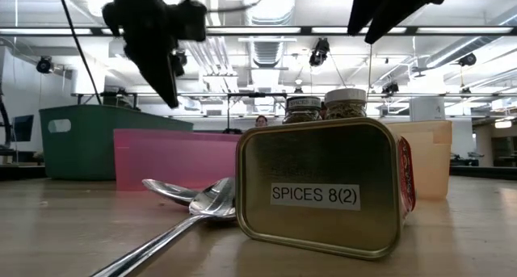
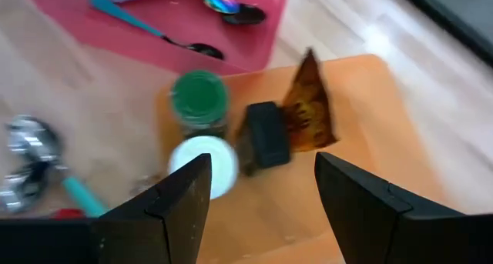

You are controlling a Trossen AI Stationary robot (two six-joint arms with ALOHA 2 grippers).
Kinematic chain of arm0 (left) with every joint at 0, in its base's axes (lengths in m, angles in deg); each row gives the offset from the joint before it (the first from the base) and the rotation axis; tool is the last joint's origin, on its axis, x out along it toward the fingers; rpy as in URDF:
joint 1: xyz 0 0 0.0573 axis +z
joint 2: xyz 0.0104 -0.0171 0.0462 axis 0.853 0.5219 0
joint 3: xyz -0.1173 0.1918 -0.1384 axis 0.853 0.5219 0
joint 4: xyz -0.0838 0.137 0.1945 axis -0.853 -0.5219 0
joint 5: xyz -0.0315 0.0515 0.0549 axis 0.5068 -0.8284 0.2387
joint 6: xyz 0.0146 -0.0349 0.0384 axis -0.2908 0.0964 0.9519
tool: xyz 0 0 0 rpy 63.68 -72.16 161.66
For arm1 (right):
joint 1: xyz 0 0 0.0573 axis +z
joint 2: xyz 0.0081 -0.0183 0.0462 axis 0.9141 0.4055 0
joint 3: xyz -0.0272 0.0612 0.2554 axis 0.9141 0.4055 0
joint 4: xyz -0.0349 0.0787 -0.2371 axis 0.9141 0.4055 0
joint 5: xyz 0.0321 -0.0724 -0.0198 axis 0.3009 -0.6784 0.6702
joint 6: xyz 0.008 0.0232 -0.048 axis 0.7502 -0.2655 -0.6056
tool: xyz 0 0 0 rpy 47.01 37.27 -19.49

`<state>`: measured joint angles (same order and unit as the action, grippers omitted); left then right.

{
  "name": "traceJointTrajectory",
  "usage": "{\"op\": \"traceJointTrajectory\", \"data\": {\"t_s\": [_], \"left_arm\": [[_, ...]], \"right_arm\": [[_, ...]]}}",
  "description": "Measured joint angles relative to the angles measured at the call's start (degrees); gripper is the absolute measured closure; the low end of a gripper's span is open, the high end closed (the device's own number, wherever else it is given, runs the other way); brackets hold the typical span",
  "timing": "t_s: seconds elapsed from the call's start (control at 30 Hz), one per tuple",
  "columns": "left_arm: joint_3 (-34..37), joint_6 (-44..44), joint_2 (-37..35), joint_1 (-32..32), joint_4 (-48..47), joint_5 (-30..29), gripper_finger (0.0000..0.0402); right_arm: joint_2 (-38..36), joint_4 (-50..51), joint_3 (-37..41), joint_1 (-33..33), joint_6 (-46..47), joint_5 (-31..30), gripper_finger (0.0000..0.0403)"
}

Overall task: Pick & Place Food Item
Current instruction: Put the silver spoon into the pink bin

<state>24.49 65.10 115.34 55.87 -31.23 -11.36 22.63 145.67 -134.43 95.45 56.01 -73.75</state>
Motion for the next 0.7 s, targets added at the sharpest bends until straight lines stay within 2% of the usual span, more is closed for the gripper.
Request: {"op": "traceJointTrajectory", "data": {"t_s": [0.27, 0.43, 0.57, 0.7], "left_arm": [[0.04, -7.68, -1.98, -11.61, 0.99, -5.71, 0.0254], [0.11, -11.90, -1.37, -19.00, 3.66, -9.54, 0.0254], [0.11, -18.24, -1.04, -22.92, 6.44, -9.61, 0.0254], [0.09, -30.25, -0.94, -25.14, 7.78, -9.70, 0.0254]], "right_arm": [[0.56, -9.60, 0.24, 3.75, 0.31, 5.57, 0.0175], [0.54, -17.66, 2.97, 6.96, -1.10, 6.36, 0.0175], [1.03, -19.89, 4.13, 9.41, -1.27, 3.52, 0.0175], [2.36, -20.79, 5.66, 11.25, 0.25, -1.42, 0.0175]]}}
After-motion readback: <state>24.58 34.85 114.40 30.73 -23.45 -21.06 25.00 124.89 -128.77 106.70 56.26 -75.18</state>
